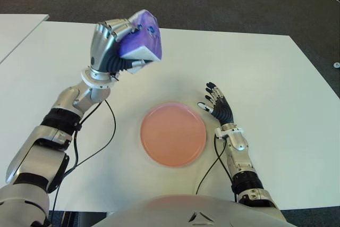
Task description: Put the tissue paper into the plate.
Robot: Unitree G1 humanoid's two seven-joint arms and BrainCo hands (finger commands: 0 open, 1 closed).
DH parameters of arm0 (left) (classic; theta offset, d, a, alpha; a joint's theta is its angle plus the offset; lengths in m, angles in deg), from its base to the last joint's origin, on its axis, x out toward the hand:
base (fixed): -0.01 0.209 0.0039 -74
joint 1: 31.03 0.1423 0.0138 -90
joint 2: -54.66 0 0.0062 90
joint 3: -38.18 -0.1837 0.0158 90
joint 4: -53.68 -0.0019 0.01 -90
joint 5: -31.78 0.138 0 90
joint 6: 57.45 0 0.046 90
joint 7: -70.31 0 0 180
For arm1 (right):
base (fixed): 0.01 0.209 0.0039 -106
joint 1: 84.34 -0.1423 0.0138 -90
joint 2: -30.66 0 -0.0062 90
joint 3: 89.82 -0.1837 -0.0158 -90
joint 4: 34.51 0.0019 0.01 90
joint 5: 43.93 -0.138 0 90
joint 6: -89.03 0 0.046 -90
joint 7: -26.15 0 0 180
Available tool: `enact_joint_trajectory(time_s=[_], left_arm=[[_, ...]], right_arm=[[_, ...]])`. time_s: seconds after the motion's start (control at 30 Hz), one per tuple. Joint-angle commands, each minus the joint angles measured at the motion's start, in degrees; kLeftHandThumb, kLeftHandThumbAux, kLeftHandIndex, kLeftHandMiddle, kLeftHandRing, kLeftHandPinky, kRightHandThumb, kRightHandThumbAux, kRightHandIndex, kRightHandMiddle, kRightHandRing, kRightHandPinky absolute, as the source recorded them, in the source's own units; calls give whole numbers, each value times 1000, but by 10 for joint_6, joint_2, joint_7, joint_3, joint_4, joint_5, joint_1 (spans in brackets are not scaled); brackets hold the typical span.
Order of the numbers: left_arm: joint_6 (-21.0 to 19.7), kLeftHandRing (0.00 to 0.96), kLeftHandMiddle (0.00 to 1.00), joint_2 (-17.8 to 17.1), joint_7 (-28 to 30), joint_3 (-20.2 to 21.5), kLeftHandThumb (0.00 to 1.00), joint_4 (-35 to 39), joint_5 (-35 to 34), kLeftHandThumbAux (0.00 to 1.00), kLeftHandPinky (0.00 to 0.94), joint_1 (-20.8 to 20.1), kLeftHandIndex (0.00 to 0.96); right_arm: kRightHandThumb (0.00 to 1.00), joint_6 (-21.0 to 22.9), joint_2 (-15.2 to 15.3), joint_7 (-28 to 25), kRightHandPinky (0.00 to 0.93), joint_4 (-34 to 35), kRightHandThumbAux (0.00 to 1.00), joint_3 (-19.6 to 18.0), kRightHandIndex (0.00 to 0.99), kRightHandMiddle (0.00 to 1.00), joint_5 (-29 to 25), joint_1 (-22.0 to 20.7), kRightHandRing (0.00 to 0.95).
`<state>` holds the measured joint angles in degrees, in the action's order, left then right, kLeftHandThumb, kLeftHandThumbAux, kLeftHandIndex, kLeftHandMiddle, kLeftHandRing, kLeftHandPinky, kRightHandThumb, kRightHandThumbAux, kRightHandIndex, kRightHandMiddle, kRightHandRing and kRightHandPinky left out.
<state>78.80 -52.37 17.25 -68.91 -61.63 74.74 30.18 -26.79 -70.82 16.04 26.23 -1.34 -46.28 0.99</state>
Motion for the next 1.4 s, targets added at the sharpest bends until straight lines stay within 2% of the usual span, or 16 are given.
enact_joint_trajectory(time_s=[0.03,0.13,0.3,0.53,0.8,1.0,1.17,1.4], left_arm=[[53,871,885,22,56,-33,715,-8,2,698,864,16,443],[76,867,881,34,66,-52,714,-34,24,697,858,16,443],[112,858,876,38,124,-91,712,-41,37,698,847,37,444],[125,834,851,47,173,-101,711,-52,31,700,820,52,444],[109,804,823,59,197,-114,708,-65,57,701,782,62,444],[84,789,810,64,172,-122,707,-69,101,701,777,70,444],[59,789,812,65,174,-127,707,-72,121,701,786,67,444],[60,793,816,64,181,-131,708,-78,117,702,792,58,443]], right_arm=[[0,41,-7,2,0,-81,729,4,0,0,6,63,0],[0,36,-6,-2,0,-85,716,5,0,0,5,63,0],[0,33,-6,-6,0,-93,715,1,0,0,-1,60,0],[0,34,-6,-10,0,-102,761,-3,0,0,-6,54,0],[0,36,-7,-1,0,-92,744,0,0,0,3,58,0],[0,40,-11,4,0,-74,733,4,0,0,3,65,0],[0,42,-11,4,0,-73,739,5,0,0,2,65,0],[0,52,-13,10,0,-66,744,5,0,0,2,66,0]])
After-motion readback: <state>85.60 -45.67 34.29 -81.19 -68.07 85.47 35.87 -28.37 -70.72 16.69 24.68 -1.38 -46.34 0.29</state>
